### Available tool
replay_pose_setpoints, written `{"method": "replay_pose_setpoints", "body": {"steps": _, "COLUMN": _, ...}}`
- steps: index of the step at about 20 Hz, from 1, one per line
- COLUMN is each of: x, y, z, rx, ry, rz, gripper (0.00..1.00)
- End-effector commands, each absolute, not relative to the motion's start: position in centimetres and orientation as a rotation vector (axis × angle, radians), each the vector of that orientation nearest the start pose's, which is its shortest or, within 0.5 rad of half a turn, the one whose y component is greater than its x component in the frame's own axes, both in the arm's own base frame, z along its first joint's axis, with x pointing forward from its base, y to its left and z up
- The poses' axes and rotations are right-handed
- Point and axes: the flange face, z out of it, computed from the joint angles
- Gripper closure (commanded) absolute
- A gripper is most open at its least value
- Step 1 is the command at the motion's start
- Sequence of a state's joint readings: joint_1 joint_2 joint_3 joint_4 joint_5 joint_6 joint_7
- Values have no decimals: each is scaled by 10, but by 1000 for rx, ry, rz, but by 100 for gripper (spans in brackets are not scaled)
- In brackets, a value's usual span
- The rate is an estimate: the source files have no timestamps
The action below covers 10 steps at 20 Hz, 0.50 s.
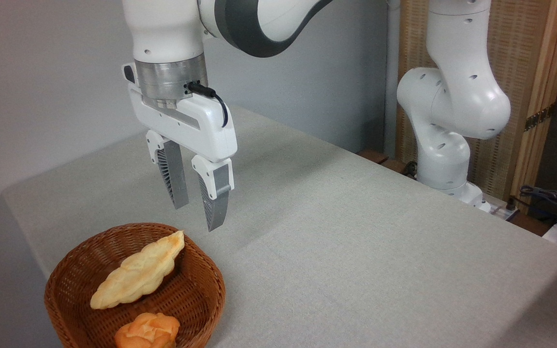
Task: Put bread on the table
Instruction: 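Move the open gripper toward the pale croissant in the wicker basket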
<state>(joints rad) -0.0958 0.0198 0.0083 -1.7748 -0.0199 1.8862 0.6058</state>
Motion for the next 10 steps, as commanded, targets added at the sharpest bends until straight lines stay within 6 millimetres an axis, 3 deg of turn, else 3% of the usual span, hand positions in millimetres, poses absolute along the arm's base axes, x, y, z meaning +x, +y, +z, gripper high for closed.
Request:
{"method": "replay_pose_setpoints", "body": {"steps": 1, "x": 568, "y": -63, "z": 556, "rx": -3002, "ry": 1073, "rz": -136, "gripper": 0}}
{"method": "replay_pose_setpoints", "body": {"steps": 10, "x": 567, "y": -63, "z": 558, "rx": -3006, "ry": 1061, "rz": -144, "gripper": 0}}
